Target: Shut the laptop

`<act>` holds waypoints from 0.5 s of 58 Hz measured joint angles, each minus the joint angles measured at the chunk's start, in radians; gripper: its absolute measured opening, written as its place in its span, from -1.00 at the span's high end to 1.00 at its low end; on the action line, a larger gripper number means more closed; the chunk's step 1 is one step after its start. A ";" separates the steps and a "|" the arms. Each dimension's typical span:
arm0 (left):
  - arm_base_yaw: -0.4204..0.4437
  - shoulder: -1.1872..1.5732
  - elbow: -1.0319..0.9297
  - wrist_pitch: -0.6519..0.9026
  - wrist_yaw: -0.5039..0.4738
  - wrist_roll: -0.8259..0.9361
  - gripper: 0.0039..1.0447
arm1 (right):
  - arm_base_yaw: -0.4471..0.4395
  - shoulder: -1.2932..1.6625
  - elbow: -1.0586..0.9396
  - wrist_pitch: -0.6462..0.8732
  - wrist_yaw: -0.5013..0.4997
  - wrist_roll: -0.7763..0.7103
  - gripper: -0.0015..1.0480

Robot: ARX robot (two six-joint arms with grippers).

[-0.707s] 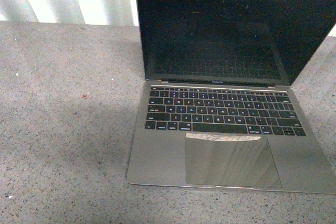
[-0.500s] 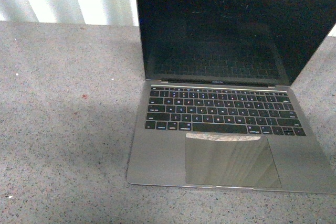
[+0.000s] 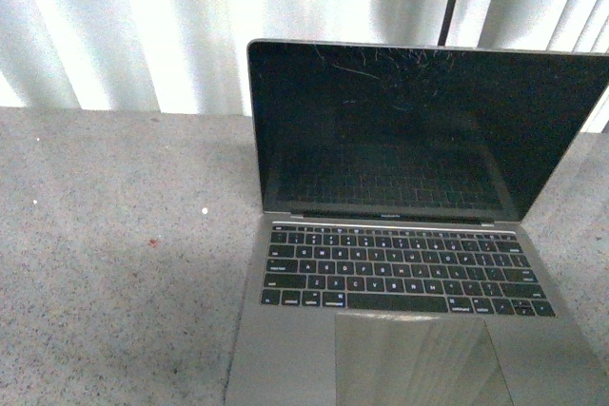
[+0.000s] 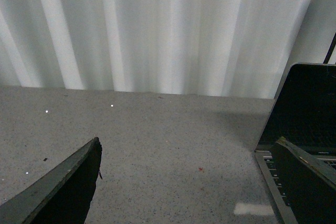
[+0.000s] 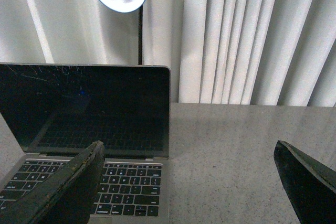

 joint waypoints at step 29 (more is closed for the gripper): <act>-0.003 0.568 0.201 0.388 0.148 -0.363 -0.87 | -0.028 0.444 0.261 -0.147 -0.040 0.162 -0.86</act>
